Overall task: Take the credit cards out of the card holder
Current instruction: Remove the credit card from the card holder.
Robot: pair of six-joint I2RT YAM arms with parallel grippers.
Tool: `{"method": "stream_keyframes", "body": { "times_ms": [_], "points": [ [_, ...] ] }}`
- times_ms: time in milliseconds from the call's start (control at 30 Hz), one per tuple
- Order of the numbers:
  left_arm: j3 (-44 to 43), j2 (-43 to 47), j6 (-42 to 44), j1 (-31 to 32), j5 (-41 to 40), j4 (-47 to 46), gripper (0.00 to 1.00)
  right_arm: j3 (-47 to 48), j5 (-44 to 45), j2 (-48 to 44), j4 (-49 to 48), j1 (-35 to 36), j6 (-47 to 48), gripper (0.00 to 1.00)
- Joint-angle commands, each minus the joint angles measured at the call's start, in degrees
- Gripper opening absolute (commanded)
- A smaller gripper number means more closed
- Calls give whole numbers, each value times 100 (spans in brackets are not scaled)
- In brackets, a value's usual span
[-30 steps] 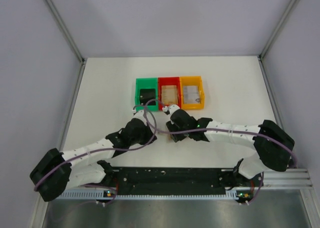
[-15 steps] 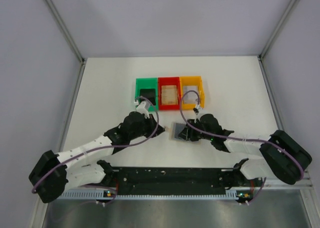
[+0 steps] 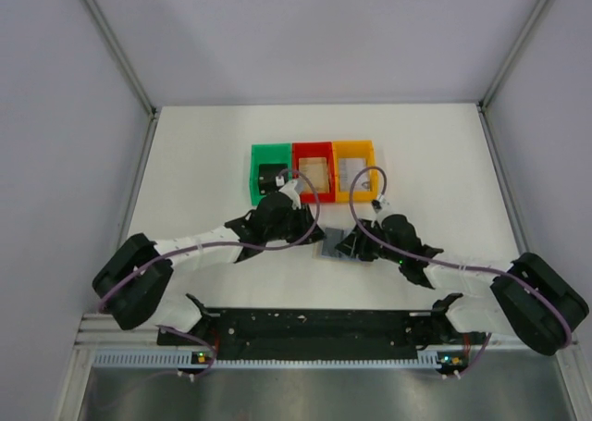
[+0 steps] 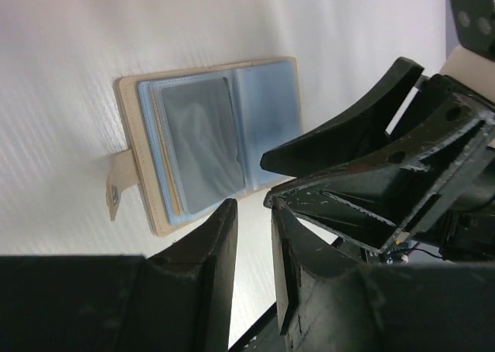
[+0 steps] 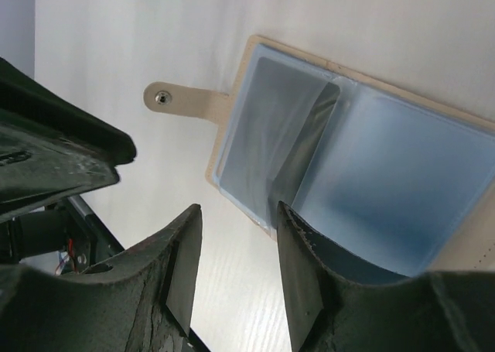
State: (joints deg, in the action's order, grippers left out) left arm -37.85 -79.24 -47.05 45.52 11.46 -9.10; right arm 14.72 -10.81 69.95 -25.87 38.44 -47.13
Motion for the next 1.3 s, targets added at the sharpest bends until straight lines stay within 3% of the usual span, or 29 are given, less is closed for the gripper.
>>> {"method": "stream_keyframes", "body": {
  "times_ms": [0,133,300,433,833,1100,1267],
  "points": [
    [-355,-398,55,45,154,-346,30,487,53,-184,468,-117,389,43],
    [-390,-671,117,36,32,-311,30,698,-62,53,644,-249,416,37],
    [-294,-917,126,45,-56,-382,19,857,-97,457,636,-266,460,32],
    [-180,-1075,64,36,-30,-478,11,962,-237,809,574,-293,416,32],
    [189,-1331,-102,45,-22,-750,1,1015,-720,1415,21,-302,328,30],
    [997,-664,-349,27,-319,-830,0,1322,-1362,1820,-173,-258,328,17],
    [1595,408,-481,1,-908,-471,3,1630,-1416,1716,274,-38,494,17]
  ]
}}
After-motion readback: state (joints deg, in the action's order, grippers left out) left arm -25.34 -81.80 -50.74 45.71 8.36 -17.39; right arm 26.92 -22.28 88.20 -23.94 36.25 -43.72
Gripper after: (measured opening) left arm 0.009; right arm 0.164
